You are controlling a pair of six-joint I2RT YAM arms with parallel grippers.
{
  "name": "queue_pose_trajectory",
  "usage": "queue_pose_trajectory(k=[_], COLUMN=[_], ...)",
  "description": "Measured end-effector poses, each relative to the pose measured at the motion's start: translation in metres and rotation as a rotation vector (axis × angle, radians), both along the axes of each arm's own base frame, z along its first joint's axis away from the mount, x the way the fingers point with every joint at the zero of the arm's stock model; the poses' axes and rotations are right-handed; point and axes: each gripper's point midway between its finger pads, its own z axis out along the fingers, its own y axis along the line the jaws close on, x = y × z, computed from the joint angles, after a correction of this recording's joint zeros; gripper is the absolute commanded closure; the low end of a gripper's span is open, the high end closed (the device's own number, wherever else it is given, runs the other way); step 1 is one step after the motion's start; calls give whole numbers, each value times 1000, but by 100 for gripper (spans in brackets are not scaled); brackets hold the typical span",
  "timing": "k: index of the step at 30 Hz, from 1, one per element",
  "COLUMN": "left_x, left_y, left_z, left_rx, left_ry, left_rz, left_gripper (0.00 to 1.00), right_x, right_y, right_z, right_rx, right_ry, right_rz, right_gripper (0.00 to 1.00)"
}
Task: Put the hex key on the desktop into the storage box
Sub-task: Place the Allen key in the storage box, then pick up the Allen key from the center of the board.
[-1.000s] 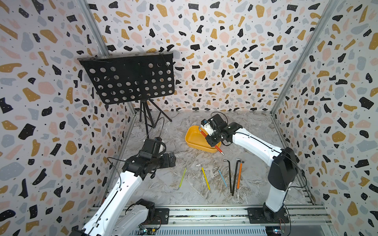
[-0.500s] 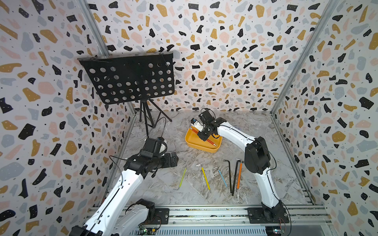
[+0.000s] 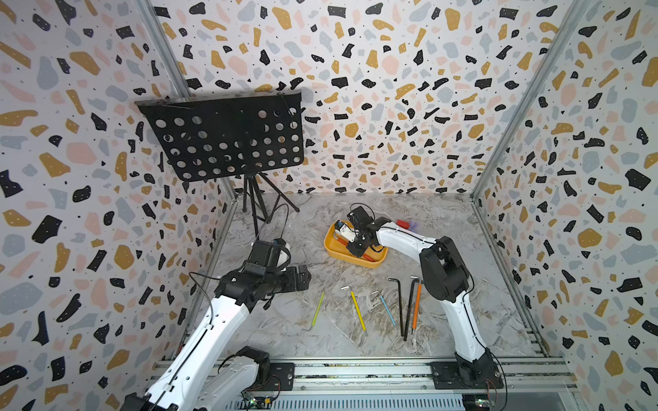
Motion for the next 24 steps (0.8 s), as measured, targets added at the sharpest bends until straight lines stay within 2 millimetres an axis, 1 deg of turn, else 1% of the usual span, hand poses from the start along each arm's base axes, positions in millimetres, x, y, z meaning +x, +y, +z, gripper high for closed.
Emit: queue_pose_trajectory(k=[1,2,4,7,8,11,14,17,20,22,24], left_x=[0,0,-1,-1,-1,-1,-1,-1,-1,0,0], left_y=[0,-1,-2,-2,-2,-2,-2,-2,-1,-1,-1], left_z=[0,0,0,0,0,0,0,-2,-3,-4,-6], left_rx=[-2,-5,-10,-12,-12,-11,-10,-8,-4,0,3], left_ry=[1,1,3,4,4,4,5,9,14,17,23], left_rz=[-2,-4,-7,-9,-9,-9,-8,-8,-5,-3,-3], left_gripper=[0,0,0,0,0,0,0,0,0,0,0], right_x=[-2,-2,0,3,4,6,11,13,10,0,-14], right_y=[-1,-1,-1,0,2,3,2,-4,-13,-24,-37], right_z=[-3,-3,-1,4,7,25,55,96,144,174,192], right_rx=[-3,-3,4,22,30,54,84,121,172,213,242], right_ry=[6,7,6,10,5,-17,-64,-125,-191,-225,-238], right_rz=[-3,-5,-18,-50,-55,-72,-100,-139,-187,-222,-252], right_gripper=[100,95,77,56,53,50,48,48,48,48,49])
